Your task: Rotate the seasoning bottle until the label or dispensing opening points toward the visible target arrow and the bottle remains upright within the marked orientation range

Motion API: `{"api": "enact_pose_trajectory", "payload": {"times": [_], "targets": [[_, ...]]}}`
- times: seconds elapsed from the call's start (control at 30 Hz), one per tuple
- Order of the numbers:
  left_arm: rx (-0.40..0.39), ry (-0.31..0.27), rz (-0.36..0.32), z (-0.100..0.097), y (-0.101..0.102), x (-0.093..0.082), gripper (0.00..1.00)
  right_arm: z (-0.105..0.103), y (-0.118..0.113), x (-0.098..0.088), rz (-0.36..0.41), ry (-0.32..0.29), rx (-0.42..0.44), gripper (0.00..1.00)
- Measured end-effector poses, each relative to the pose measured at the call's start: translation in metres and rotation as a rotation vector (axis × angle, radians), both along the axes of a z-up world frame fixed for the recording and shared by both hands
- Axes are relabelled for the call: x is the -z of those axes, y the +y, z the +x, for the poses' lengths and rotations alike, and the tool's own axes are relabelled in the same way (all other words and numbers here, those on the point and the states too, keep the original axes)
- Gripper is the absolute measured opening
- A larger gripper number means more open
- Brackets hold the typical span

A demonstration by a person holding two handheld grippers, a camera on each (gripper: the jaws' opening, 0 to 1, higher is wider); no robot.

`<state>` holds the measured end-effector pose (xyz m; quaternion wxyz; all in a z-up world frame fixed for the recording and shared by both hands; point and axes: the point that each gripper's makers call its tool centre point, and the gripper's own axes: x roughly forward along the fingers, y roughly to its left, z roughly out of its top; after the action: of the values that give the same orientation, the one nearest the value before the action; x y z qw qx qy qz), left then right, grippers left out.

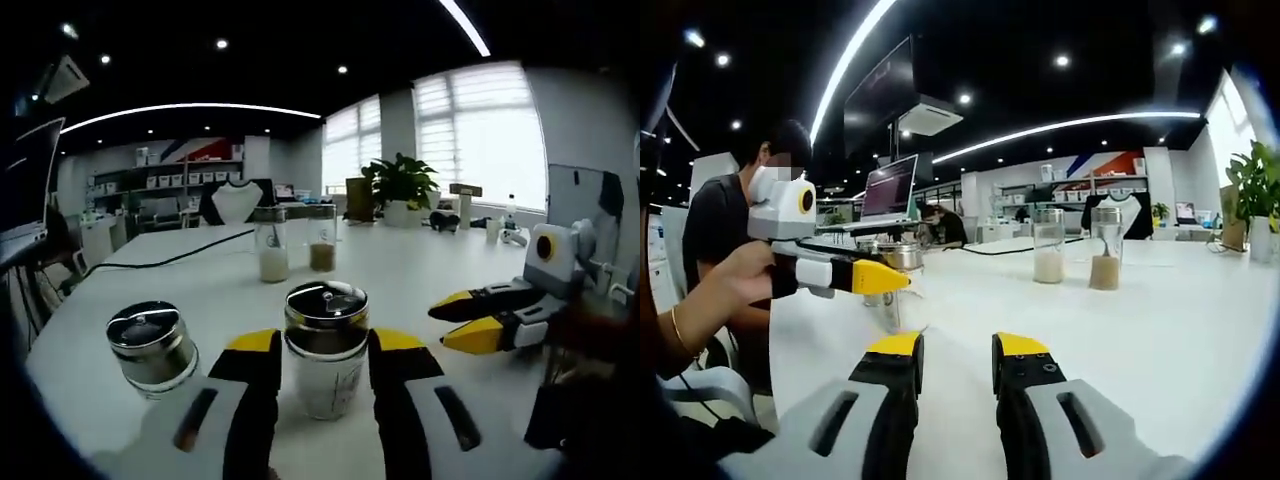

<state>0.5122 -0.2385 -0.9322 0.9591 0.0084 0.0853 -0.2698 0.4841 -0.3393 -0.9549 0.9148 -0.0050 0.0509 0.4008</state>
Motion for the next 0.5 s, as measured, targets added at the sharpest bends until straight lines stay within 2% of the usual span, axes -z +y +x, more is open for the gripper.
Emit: {"api": "enact_pose_trajectory", "payload": {"times": [0.13,0.27,0.3,0.5], "targets": [[-0.044,-0.007,0.004,0.003,0.008,0.000,0.34,0.000,-0.001,-0.001,0.008,-0.002,0.006,0.25],[-0.065,-0.011,-0.013,0.006,0.010,0.001,0.34,0.001,-0.001,-0.001,0.005,0.000,0.006,0.25],[-0.091,-0.010,-0.034,0.008,0.012,0.002,0.34,0.001,-0.001,-0.001,0.004,0.000,0.006,0.25],[-0.119,-0.018,-0.034,0.012,0.013,0.003,0.34,0.003,-0.004,-0.001,0.003,0.001,0.011,0.25]]}}
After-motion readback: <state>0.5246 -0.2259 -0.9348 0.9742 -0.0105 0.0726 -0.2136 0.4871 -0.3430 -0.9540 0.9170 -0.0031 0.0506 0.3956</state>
